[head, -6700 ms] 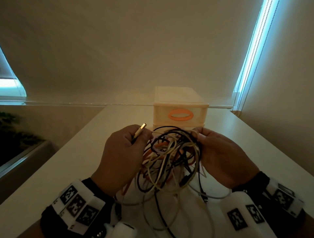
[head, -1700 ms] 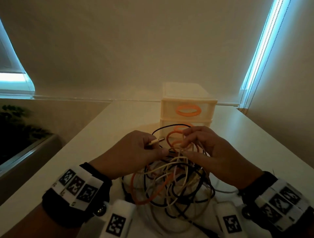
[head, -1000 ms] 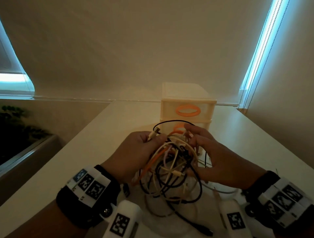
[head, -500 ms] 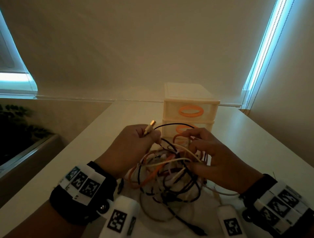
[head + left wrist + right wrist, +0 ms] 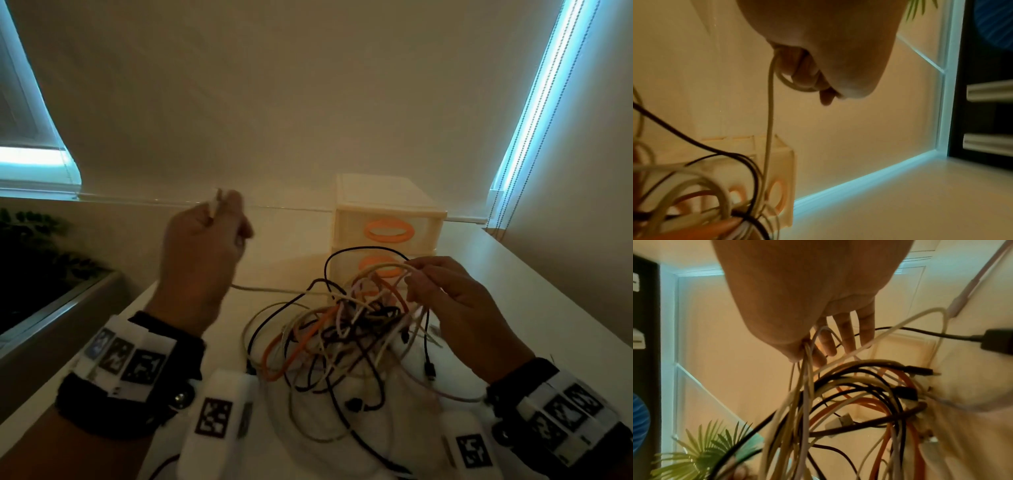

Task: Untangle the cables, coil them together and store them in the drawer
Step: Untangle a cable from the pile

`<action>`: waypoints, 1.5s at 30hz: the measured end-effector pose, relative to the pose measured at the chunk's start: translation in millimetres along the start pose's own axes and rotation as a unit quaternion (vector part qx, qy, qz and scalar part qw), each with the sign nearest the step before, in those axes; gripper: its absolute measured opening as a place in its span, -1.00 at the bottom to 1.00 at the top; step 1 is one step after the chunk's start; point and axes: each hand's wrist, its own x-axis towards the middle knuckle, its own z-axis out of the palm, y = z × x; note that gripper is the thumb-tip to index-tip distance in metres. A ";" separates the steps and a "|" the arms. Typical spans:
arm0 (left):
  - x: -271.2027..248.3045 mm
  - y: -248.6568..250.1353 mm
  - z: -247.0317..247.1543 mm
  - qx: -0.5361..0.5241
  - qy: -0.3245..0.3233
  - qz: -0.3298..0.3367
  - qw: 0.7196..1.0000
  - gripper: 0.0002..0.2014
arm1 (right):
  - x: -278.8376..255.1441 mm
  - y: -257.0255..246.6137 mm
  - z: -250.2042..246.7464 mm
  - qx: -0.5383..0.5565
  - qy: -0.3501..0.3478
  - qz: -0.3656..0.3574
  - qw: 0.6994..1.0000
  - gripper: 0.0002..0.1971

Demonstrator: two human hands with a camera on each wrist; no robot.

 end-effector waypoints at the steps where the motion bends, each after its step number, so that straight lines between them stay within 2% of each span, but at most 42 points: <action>1: 7.6 1.4 -6.5 -0.027 0.057 0.001 0.998 -0.49 | 0.9 1.0 -1.3 0.031 0.021 0.023 0.999 -0.70; 3: 19.6 4.5 -17.9 -0.067 0.138 -0.002 0.988 -0.47 | 3.5 1.1 -4.8 0.072 0.071 0.066 0.993 -0.72; 5: 24.6 4.2 -22.5 -0.140 0.165 -0.025 0.976 -0.45 | 6.3 2.3 -7.2 0.042 0.119 0.059 0.990 -0.75; 7: 20.5 0.3 -16.7 -0.201 0.124 -0.073 0.969 -0.47 | 6.8 3.2 -9.1 -0.027 0.151 0.017 0.988 -0.83; 9: 8.0 -1.5 -3.4 -0.223 0.049 -0.106 0.968 -0.53 | 4.8 -2.4 -8.5 -0.086 0.155 -0.045 0.983 -0.83; 12: -12.1 3.9 14.1 -0.254 -0.037 -0.107 0.961 -0.56 | 1.1 -23.0 -4.2 -0.094 0.111 -0.161 0.976 -0.93; 14: -20.9 9.0 21.0 -0.263 -0.065 -0.104 0.957 -0.57 | -3.7 -37.3 0.7 -0.083 0.047 -0.210 0.973 -0.82; 16: -26.6 11.4 25.7 -0.276 -0.079 -0.114 0.951 -0.57 | -8.4 -46.3 7.0 -0.074 -0.047 -0.204 0.975 -0.67; 18: -30.2 11.9 27.9 -0.291 -0.089 -0.133 0.943 -0.56 | -13.4 -52.0 16.0 -0.064 -0.154 -0.151 0.974 -0.53; 20: -30.2 13.2 27.9 -0.313 -0.096 -0.150 0.933 -0.57 | -15.2 -51.9 23.5 -0.095 -0.220 -0.148 0.960 -0.67; 22: -25.3 14.9 24.1 -0.336 -0.090 -0.156 0.924 -0.58 | -13.7 -54.1 26.7 -0.122 -0.243 -0.179 0.946 -0.90; 23: -21.9 15.8 21.2 -0.345 -0.083 -0.154 0.922 -0.58 | -12.9 -54.6 25.5 -0.106 -0.259 -0.166 0.946 -0.90; 25: -17.4 17.4 18.4 -0.355 -0.072 -0.152 0.919 -0.58 | -12.4 -53.8 22.9 -0.069 -0.270 -0.143 0.950 -0.56; 26: -18.7 17.7 20.5 -0.358 -0.074 -0.156 0.918 -0.58 | -12.9 -54.5 23.3 -0.076 -0.271 -0.134 0.950 -0.47; 27: -22.6 17.5 24.8 -0.360 -0.082 -0.163 0.915 -0.57 | -12.8 -56.7 25.2 -0.109 -0.247 -0.140 0.953 -0.46; 29: -36.3 16.9 37.3 -0.360 -0.123 -0.177 0.908 -0.57 | -11.7 -65.9 31.6 -0.222 -0.153 -0.167 0.948 -0.50; 30: -43.3 16.7 43.1 -0.355 -0.150 -0.179 0.905 -0.57 | -10.3 -71.0 34.8 -0.233 -0.122 -0.174 0.949 -0.55; 32: -50.1 17.2 48.3 -0.350 -0.187 -0.177 0.901 -0.58 | -8.5 -79.5 39.8 -0.164 -0.132 -0.117 0.971 -0.77; 33: -48.9 17.7 47.3 -0.359 -0.191 -0.177 0.896 -0.58 | -7.9 -82.0 41.6 -0.090 -0.167 -0.043 0.981 -0.86; 34: -46.1 18.5 44.8 -0.374 -0.189 -0.178 0.890 -0.58 | -8.7 -82.9 43.1 -0.004 -0.219 0.050 0.974 -0.90; 36: -39.8 18.9 40.6 -0.402 -0.179 -0.185 0.879 -0.56 | -12.4 -82.7 45.0 0.147 -0.293 0.195 0.924 -0.84; 37: -37.5 18.3 38.7 -0.409 -0.178 -0.191 0.874 -0.56 | -13.5 -81.9 45.5 0.202 -0.321 0.234 0.895 -0.80; 39: -34.7 18.3 35.1 -0.425 -0.180 -0.208 0.863 -0.57 | -13.5 -77.5 43.0 0.256 -0.365 0.255 0.858 -0.77; 41: -28.9 18.3 28.6 -0.447 -0.174 -0.228 0.848 -0.59 | -8.8 -69.6 36.3 0.273 -0.367 0.273 0.847 -0.79; 43: -20.6 19.8 19.3 -0.472 -0.158 -0.240 0.834 -0.60 | -1.7 -63.1 27.2 0.252 -0.346 0.285 0.858 -0.79; 45: -13.7 20.8 9.6 -0.496 -0.148 -0.239 0.822 -0.59 | 2.9 -58.2 18.4 0.147 -0.330 0.251 0.898 -0.76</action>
